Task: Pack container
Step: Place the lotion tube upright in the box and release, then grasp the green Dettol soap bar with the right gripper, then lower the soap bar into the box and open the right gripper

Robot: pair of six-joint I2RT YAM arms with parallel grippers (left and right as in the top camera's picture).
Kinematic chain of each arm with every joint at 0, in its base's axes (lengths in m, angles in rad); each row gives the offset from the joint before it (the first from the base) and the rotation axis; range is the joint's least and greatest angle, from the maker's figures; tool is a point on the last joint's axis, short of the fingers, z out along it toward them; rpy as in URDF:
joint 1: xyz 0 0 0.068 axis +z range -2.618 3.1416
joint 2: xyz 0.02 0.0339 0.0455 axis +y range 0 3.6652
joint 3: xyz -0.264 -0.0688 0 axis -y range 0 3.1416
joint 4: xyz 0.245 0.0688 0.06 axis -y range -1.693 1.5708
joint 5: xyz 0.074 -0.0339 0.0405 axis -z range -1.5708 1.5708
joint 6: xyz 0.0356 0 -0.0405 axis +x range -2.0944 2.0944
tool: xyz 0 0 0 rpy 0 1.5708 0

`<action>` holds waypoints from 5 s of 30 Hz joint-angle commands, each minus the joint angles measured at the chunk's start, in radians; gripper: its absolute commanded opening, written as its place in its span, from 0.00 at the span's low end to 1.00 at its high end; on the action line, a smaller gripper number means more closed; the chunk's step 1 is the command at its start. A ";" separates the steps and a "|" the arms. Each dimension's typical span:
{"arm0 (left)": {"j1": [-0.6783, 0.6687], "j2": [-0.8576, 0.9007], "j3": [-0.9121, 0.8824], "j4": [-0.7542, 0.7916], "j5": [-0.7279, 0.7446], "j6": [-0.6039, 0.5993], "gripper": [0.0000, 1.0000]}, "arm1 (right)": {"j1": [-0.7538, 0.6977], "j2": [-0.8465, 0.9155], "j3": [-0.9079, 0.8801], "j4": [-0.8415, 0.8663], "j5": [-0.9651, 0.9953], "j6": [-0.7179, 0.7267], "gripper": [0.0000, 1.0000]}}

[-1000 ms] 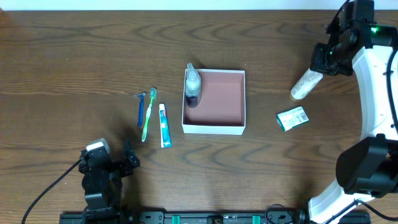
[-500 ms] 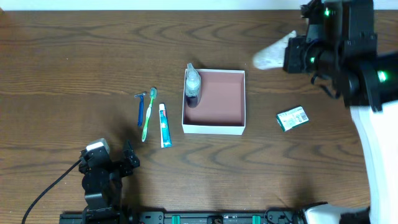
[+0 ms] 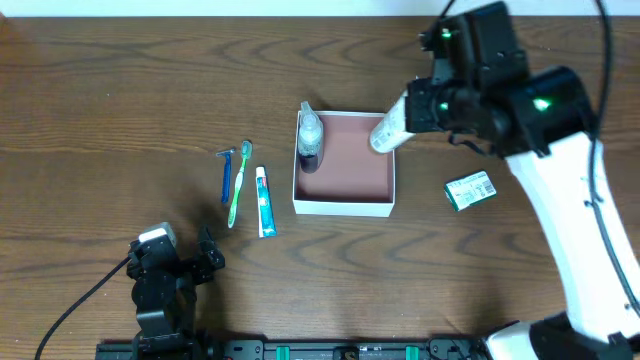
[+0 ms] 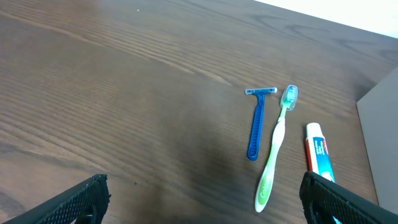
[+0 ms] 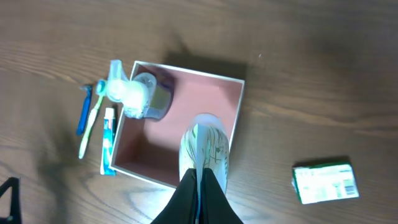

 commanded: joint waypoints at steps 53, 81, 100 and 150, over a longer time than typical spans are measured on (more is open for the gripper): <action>-0.002 -0.006 -0.016 -0.002 -0.008 0.020 0.98 | -0.153 -0.009 -0.060 -0.120 0.218 -0.052 0.99; -0.002 -0.006 -0.016 -0.002 -0.008 0.020 0.98 | -0.400 -0.009 -0.899 0.445 0.109 0.555 0.91; -0.002 -0.006 -0.016 -0.002 -0.008 0.020 0.98 | -0.401 0.148 -0.919 0.618 0.061 0.602 0.76; -0.002 -0.006 -0.016 -0.002 -0.008 0.021 0.98 | 0.182 0.051 -0.703 0.573 0.129 0.464 0.29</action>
